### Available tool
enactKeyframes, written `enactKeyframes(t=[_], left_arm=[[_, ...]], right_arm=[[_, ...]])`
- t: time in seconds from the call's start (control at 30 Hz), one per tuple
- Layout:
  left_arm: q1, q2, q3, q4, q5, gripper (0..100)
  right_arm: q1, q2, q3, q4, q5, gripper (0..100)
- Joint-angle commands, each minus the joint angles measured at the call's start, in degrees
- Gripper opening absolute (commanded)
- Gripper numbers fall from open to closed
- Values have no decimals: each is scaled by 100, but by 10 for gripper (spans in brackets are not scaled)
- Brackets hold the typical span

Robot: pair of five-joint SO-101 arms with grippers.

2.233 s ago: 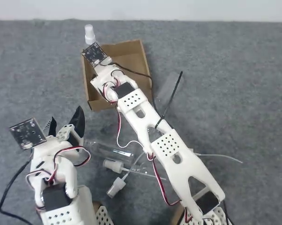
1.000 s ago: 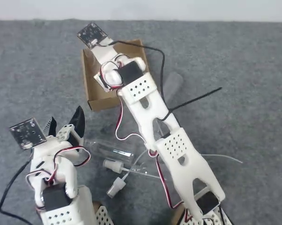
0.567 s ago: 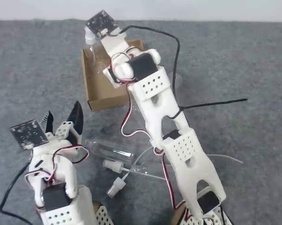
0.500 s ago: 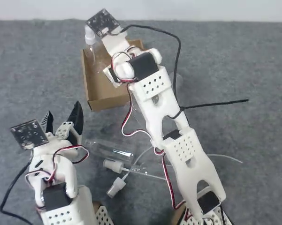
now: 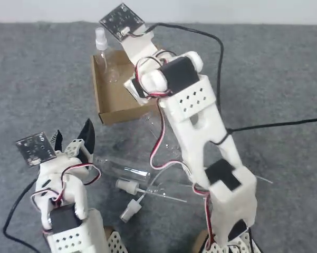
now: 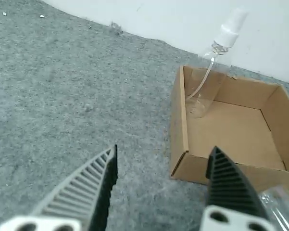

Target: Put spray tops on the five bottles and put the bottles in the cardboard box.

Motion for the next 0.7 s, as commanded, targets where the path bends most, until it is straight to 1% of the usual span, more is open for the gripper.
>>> enactKeyframes(t=[0.0, 0.13, 0.3, 0.47, 0.6, 0.67], left_arm=[[-44, -114, -66, -158, -35, 282], [-44, -114, -57, -149, -35, 282], [-44, -114, -57, -149, -53, 282], [-44, -114, -57, -149, -62, 282], [-44, -114, -57, -62, -62, 282], [-44, -114, -57, -35, -70, 282]], right_arm=[[92, -760, 378, 233, 70, 155], [251, -884, 756, 233, 26, 155], [769, -813, 835, 215, 0, 156], [1165, -391, 826, 110, -527, 156], [1349, 84, 800, -22, -738, 157], [1446, 286, 800, -136, -862, 174]])
